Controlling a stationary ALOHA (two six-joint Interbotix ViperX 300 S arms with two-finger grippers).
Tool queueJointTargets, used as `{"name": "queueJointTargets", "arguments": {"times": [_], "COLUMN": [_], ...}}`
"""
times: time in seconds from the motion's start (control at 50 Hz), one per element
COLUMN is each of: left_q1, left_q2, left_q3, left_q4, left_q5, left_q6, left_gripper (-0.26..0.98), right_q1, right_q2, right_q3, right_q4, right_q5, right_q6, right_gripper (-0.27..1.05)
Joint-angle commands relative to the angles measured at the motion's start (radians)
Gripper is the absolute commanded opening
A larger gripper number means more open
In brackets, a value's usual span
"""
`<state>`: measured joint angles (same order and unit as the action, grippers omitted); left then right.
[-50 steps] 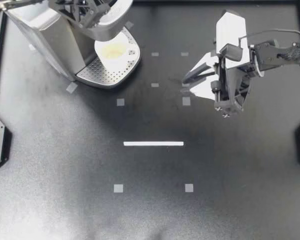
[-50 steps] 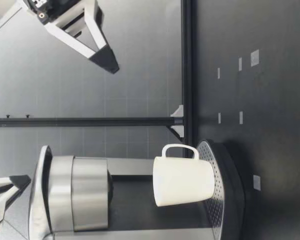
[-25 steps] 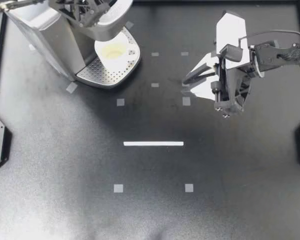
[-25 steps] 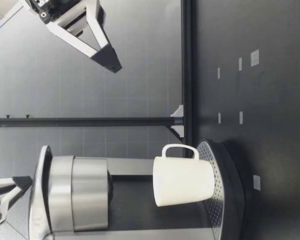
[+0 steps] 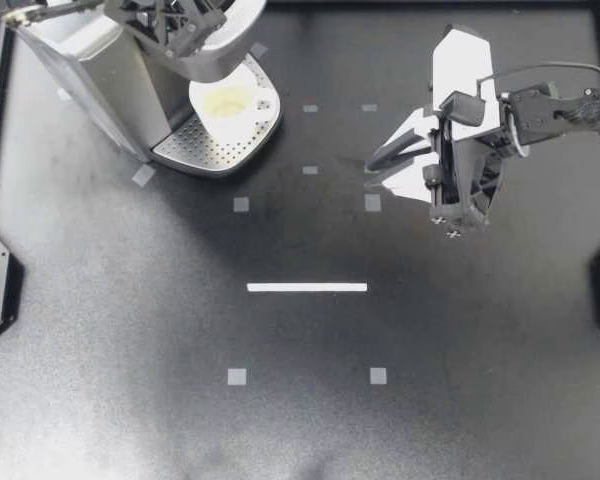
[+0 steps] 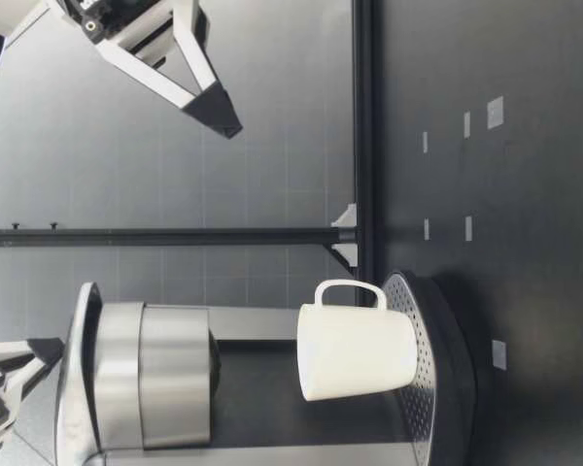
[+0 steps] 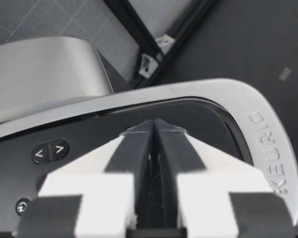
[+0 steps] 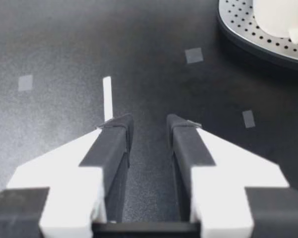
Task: Place the coffee capsule inside the capsule container, then place the cup onto the center of the cup tray.
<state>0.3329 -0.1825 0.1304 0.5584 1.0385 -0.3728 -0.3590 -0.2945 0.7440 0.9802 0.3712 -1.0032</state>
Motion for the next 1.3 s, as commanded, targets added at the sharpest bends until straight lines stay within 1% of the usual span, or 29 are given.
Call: {"name": "queueJointTargets", "arguments": {"times": [0.0,0.24,0.44,0.54,0.64,0.9,1.0,1.1,1.16,1.28], "left_q1": [0.008,0.006,0.006,0.006,0.006,0.006,0.006,-0.002,-0.003,-0.014], "left_q2": [0.032,0.051,0.041,0.015,-0.014,-0.075,-0.089,-0.121,-0.146,-0.204], "left_q3": [0.011,0.018,0.003,-0.014,-0.014,0.006,0.025,0.072,0.109,0.204], "left_q4": [-0.026,-0.048,-0.035,0.000,0.034,0.037,0.037,0.035,0.029,0.005], "left_q5": [0.040,0.061,0.048,0.009,-0.034,-0.175,-0.222,-0.333,-0.410,-0.563], "left_q6": [0.003,0.003,0.002,-0.006,-0.009,-0.015,-0.015,-0.017,-0.020,-0.028], "left_gripper": [0.14,0.14,0.14,0.14,0.14,0.14,0.14,0.14,0.14,0.14], "right_q1": [0.005,0.005,0.005,0.006,0.006,0.005,0.006,0.006,0.005,0.006], "right_q2": [-0.008,-0.008,-0.006,-0.009,-0.015,-0.037,-0.040,-0.040,-0.040,-0.041], "right_q3": [-0.011,-0.011,-0.011,-0.006,-0.002,0.000,0.002,0.002,0.003,0.006], "right_q4": [0.002,0.002,0.002,0.003,0.005,0.008,0.009,0.009,0.011,0.014], "right_q5": [-0.008,-0.011,-0.011,-0.011,-0.011,-0.014,-0.014,-0.015,-0.021,-0.034], "right_q6": [-0.002,-0.003,-0.009,-0.009,-0.009,-0.008,-0.008,-0.008,-0.008,-0.008], "right_gripper": [0.37,0.37,0.37,0.37,0.37,0.37,0.37,0.37,0.37,0.37]}}
